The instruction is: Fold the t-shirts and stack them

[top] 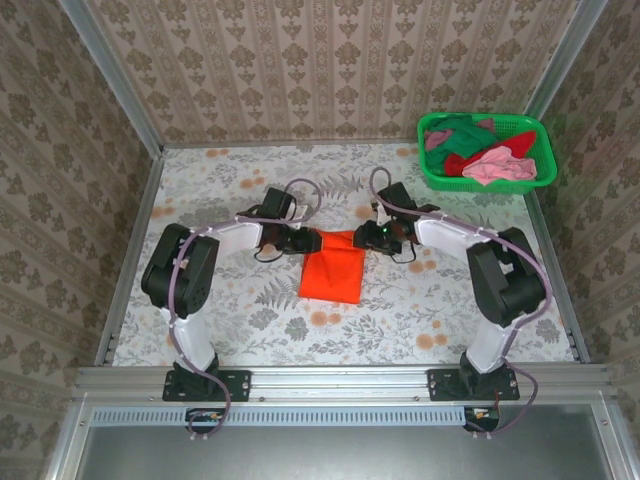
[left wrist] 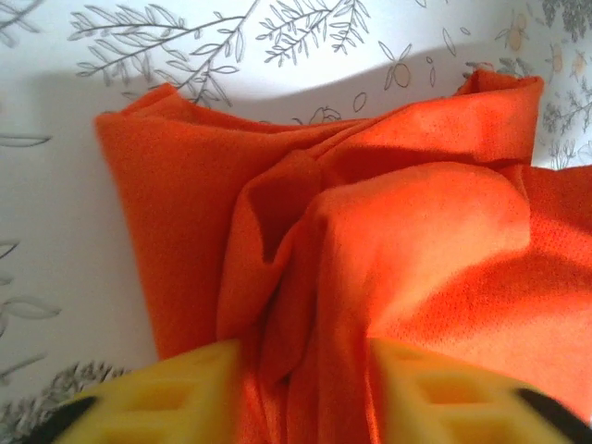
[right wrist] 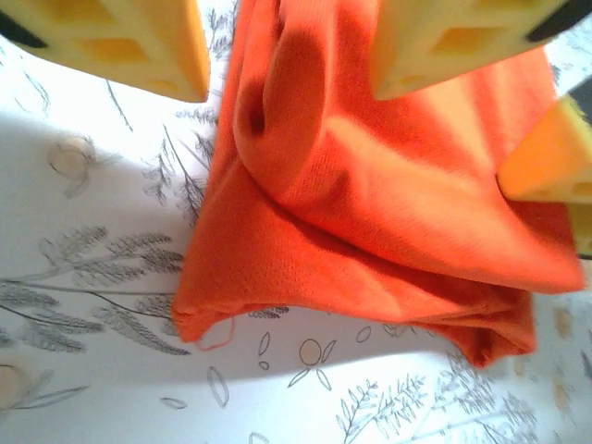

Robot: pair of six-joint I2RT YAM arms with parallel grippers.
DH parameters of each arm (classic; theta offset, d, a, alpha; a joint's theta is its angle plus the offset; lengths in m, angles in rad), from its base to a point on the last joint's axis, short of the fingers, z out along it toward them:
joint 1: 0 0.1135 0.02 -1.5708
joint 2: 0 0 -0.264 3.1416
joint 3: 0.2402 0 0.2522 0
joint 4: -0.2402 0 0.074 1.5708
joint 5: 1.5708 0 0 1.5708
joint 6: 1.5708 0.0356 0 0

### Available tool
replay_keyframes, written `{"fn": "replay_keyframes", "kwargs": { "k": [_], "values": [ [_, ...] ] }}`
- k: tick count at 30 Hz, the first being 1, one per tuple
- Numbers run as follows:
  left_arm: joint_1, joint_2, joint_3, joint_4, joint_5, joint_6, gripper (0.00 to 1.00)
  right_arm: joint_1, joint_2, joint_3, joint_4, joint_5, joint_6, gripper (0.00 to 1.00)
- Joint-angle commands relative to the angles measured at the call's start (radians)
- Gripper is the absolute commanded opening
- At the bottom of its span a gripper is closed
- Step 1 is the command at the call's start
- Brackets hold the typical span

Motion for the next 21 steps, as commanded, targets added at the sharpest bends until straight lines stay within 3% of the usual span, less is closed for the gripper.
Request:
{"fn": "replay_keyframes", "kwargs": {
  "k": [1, 7, 10, 15, 18, 20, 21],
  "values": [
    [0.004, -0.062, 0.006, -0.018, -0.039, 0.01, 0.48, -0.016, -0.074, -0.033, 0.056, 0.08, 0.08, 0.57],
    [0.004, -0.035, 0.069, -0.021, -0.046, -0.02, 0.47, -0.016, -0.03, -0.035, 0.1, 0.03, 0.195, 0.56],
    [0.001, -0.007, 0.098, -0.023, -0.042, -0.029, 0.43, -0.016, 0.014, -0.024, 0.12, 0.027, 0.223, 0.5],
    [-0.004, 0.046, 0.132, -0.028, -0.033, -0.038, 0.29, -0.016, 0.105, 0.049, 0.088, -0.025, 0.222, 0.41],
    [-0.006, 0.064, 0.145, -0.033, -0.027, -0.039, 0.18, -0.015, 0.132, 0.081, 0.05, -0.038, 0.206, 0.23],
    [-0.006, 0.06, 0.145, -0.036, -0.024, -0.038, 0.0, -0.016, 0.116, 0.076, 0.057, -0.038, 0.204, 0.03],
    [-0.006, 0.053, 0.142, -0.037, -0.025, -0.037, 0.0, -0.016, 0.1, 0.066, 0.071, -0.041, 0.204, 0.0]
  ]
}}
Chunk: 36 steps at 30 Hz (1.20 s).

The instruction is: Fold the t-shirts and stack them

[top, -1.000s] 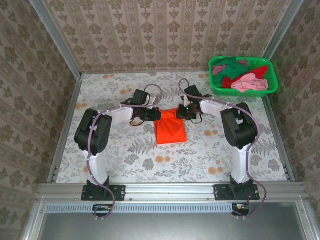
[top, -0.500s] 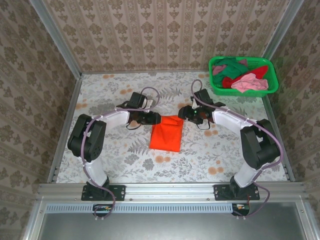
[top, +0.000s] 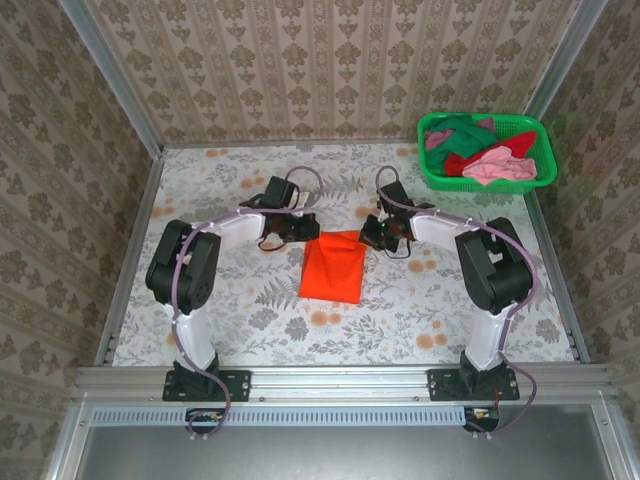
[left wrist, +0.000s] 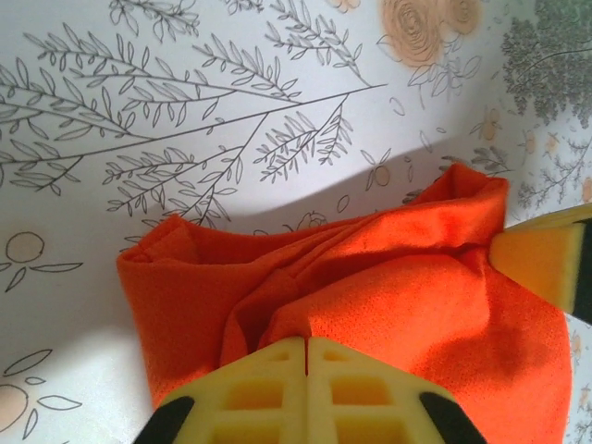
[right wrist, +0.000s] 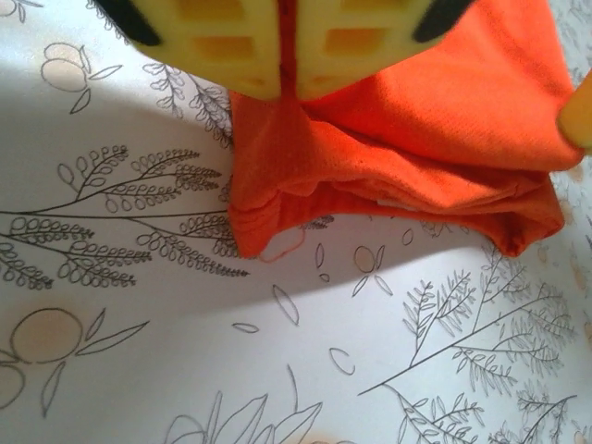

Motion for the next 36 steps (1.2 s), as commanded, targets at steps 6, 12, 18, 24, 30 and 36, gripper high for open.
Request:
{"fn": "replay_keyframes", "kwargs": {
  "k": [6, 12, 18, 24, 30, 36],
  "values": [
    [0.0, -0.104, -0.015, -0.025, -0.018, -0.012, 0.0, 0.013, -0.148, -0.026, -0.002, -0.036, -0.031, 0.0],
    [0.009, -0.242, -0.092, -0.035, -0.064, -0.025, 0.0, 0.022, -0.228, -0.036, -0.008, -0.031, -0.061, 0.0],
    [0.036, -0.26, -0.136, -0.008, -0.113, -0.024, 0.0, 0.023, -0.134, 0.082, -0.026, 0.013, -0.108, 0.0],
    [0.094, -0.099, -0.07, 0.039, -0.131, -0.025, 0.0, 0.019, 0.059, 0.233, -0.006, 0.066, -0.116, 0.0],
    [0.103, 0.04, 0.047, 0.023, -0.136, -0.031, 0.0, 0.019, 0.206, 0.341, -0.041, 0.057, -0.139, 0.02],
    [0.103, -0.012, 0.016, 0.017, -0.15, -0.031, 0.0, 0.017, 0.167, 0.312, -0.012, 0.042, -0.146, 0.24]
  ]
}}
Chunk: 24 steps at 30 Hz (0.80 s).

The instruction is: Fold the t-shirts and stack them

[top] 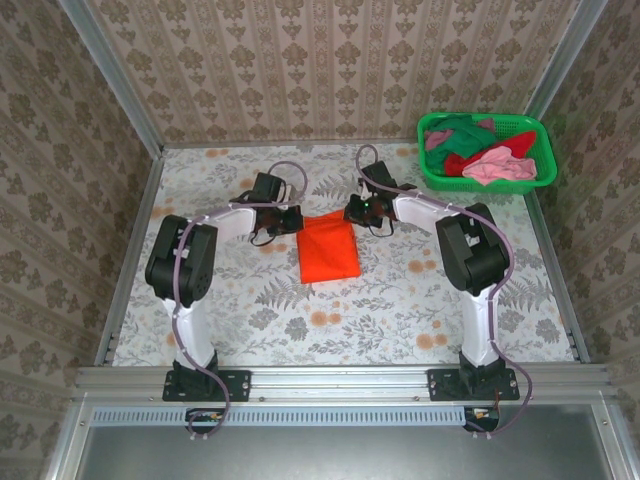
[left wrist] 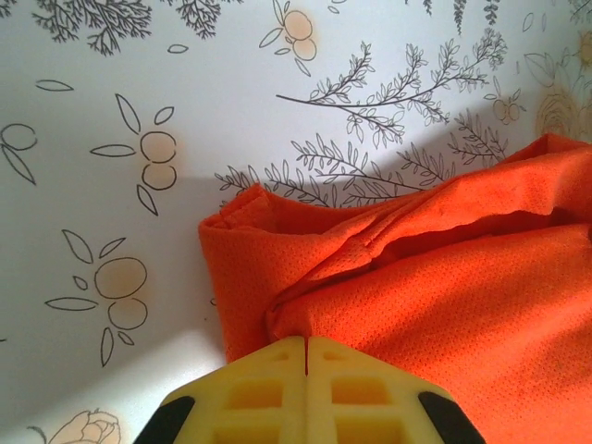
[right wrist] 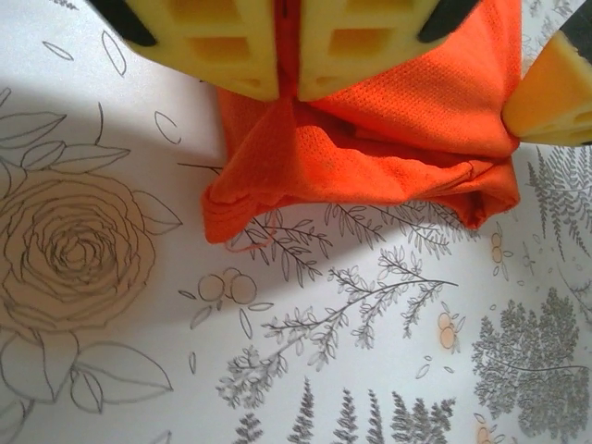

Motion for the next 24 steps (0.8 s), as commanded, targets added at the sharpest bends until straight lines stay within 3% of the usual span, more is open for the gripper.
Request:
{"fn": "replay_keyframes", "kwargs": {
  "k": [1, 4, 7, 16, 24],
  "values": [
    [0.011, -0.066, -0.012, -0.012, -0.029, -0.004, 0.0, -0.003, -0.053, -0.013, 0.007, 0.003, -0.019, 0.34],
    [0.013, -0.106, -0.037, -0.015, -0.031, 0.004, 0.0, -0.002, -0.096, -0.055, 0.026, 0.003, -0.044, 0.54],
    [0.017, -0.127, -0.047, -0.021, -0.029, 0.01, 0.0, -0.001, -0.11, -0.058, 0.01, 0.02, -0.076, 0.58],
    [0.023, -0.091, -0.044, -0.062, -0.025, 0.02, 0.0, 0.006, 0.034, 0.141, -0.032, 0.001, -0.096, 0.54],
    [0.024, -0.059, -0.041, -0.072, -0.014, 0.033, 0.0, 0.032, 0.248, 0.36, -0.051, -0.105, -0.065, 0.36]
  ]
}}
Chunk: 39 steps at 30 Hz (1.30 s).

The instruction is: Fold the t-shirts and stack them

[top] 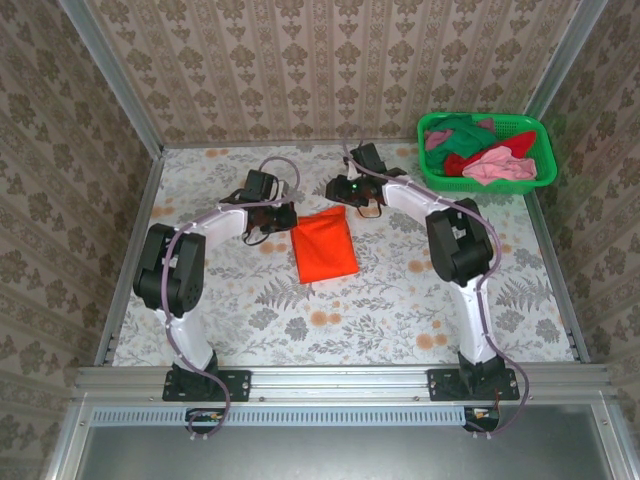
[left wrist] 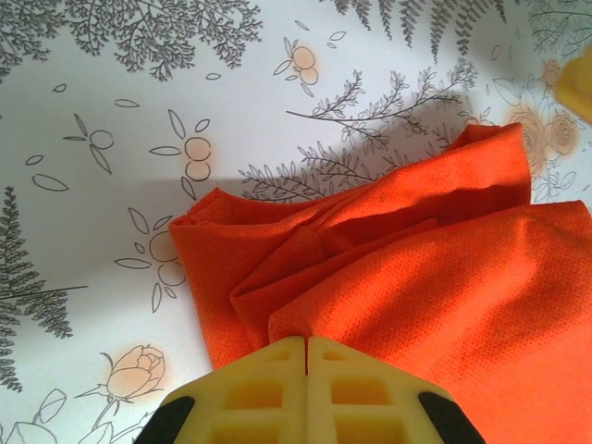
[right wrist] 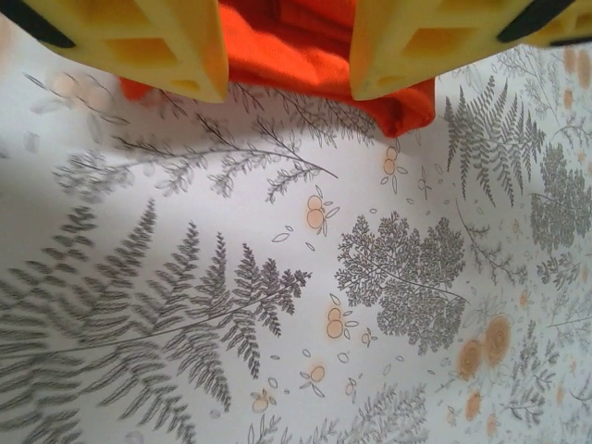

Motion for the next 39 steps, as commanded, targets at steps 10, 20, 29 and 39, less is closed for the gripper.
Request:
{"fn": "replay_keyframes", "kwargs": {
  "k": [10, 20, 29, 39],
  "values": [
    [0.018, -0.024, -0.028, -0.017, -0.018, 0.03, 0.0, 0.032, 0.212, 0.219, -0.337, -0.152, -0.071, 0.14],
    [0.04, -0.058, -0.049, -0.011, -0.019, 0.016, 0.0, 0.044, 0.067, -0.016, -0.418, -0.165, -0.117, 0.12],
    [0.035, -0.043, -0.064, -0.022, 0.005, 0.031, 0.07, 0.046, -0.118, -0.098, -0.237, -0.112, -0.153, 0.38],
    [0.035, -0.09, -0.066, 0.003, -0.006, 0.033, 0.35, 0.079, -0.066, -0.042, -0.295, -0.205, -0.357, 0.52]
  ]
}}
